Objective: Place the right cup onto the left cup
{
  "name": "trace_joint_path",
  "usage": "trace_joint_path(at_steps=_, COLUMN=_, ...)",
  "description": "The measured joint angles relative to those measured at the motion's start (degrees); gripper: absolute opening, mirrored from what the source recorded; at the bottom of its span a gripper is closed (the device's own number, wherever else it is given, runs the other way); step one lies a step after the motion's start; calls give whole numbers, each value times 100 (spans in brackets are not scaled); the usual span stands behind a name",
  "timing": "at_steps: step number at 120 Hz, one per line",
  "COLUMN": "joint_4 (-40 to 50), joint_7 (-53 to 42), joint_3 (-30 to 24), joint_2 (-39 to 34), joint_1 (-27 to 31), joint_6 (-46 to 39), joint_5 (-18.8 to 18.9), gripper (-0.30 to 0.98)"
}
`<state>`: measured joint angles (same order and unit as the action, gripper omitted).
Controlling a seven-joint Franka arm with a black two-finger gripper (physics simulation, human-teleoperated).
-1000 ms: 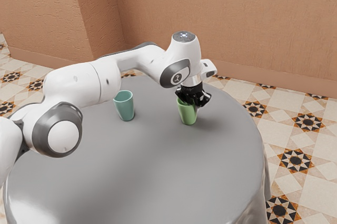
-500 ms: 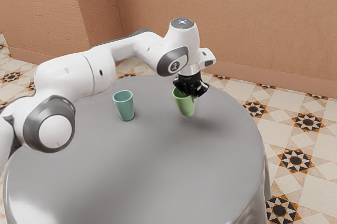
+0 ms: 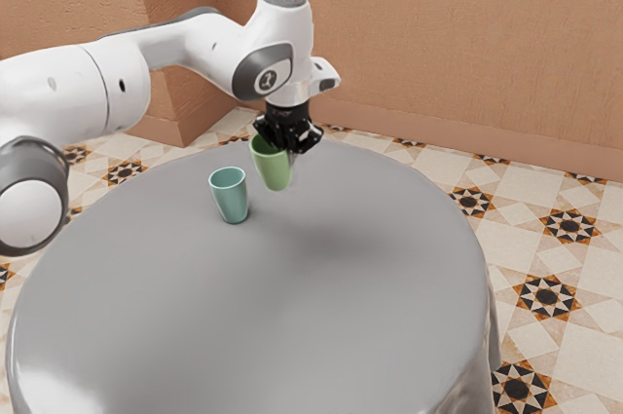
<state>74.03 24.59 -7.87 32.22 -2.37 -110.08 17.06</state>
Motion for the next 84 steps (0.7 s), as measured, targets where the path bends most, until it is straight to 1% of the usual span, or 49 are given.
trace_joint_path(at_steps=33, joint_4=-65, joint_7=-285, joint_3=696, joint_2=-68, joint_1=42, joint_6=50, joint_5=-282, gripper=-10)
trace_joint_path(at_steps=44, joint_4=-104, joint_7=-425, joint_3=845, joint_2=-79, joint_1=44, joint_6=76, joint_5=-380, gripper=-10)
trace_joint_path(at_steps=60, joint_4=-146, joint_7=-626, joint_3=988, joint_2=-52, joint_1=59, joint_6=104, joint_5=-475, gripper=-10)
trace_joint_path(at_steps=84, joint_4=-284, joint_7=-929, joint_3=1078, joint_2=171, joint_1=230, joint_6=99, joint_5=-645, gripper=-10)
